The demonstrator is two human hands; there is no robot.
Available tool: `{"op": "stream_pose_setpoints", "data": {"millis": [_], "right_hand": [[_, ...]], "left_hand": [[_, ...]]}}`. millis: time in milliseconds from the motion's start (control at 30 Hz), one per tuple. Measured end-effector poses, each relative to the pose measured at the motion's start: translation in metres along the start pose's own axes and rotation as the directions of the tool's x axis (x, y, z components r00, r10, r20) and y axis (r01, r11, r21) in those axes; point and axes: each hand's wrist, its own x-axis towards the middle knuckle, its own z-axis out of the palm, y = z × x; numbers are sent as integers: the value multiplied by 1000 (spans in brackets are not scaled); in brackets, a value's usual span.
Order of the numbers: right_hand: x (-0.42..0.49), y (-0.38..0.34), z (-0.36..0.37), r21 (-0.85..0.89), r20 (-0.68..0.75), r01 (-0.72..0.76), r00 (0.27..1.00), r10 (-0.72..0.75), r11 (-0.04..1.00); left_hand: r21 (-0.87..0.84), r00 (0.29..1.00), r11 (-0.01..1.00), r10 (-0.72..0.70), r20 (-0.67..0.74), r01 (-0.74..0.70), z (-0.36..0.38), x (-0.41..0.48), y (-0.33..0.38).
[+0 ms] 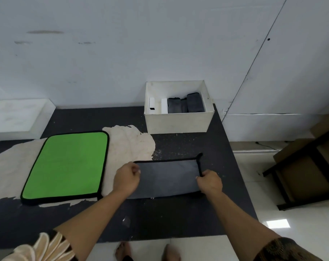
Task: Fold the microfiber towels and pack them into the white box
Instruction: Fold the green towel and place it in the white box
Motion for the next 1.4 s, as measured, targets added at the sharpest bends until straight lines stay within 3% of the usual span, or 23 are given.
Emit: {"op": "stream_pose_setpoints", "data": {"millis": [100, 200, 333, 500, 633, 767, 933, 1033, 1133, 1333, 1400], "right_hand": [[-8, -11, -2, 104, -43, 52, 998, -47, 993], [-17, -25, 0, 197, -44, 134, 991, -128, 971], [-29, -43, 9, 318, 32, 273, 954, -298, 908], [-45, -60, 14, 445, 212, 348, 854, -475, 825], [-52, -65, 14, 491, 361, 302, 784, -506, 817], [-50, -59, 17, 450, 328, 278, 832, -447, 849], [-37, -50, 34, 222, 214, 245, 932, -292, 944], [-36, -44, 46, 130, 263, 218, 933, -245, 967], [-39, -40, 53, 34, 328, 241, 914, -239, 970], [-37, -40, 58, -44, 327, 255, 917, -227, 966], [-37, -41, 58, -60, 332, 262, 915, -228, 963]], "left_hand": [[-117, 983, 993, 20, 185, 2, 15, 6, 43], [-269, 919, 958, 12, 395, 103, 32, 4, 80], [-430, 861, 857, -32, 508, 285, 49, -2, 99], [-447, 886, 833, -105, 452, 326, 50, -1, 92], [-448, 922, 830, -185, 340, 332, 44, 4, 77], [-400, 938, 861, -218, 270, 315, 35, 6, 55], [-208, 966, 948, -214, 148, 242, 20, 5, 17], [-58, 952, 962, -254, 174, 267, 14, 7, -6], [-37, 941, 956, -281, 186, 293, 13, 10, -19], [-61, 961, 960, -275, 1, 274, 7, 15, -21], [-28, 950, 950, -311, 6, 311, 7, 17, -26]]}}
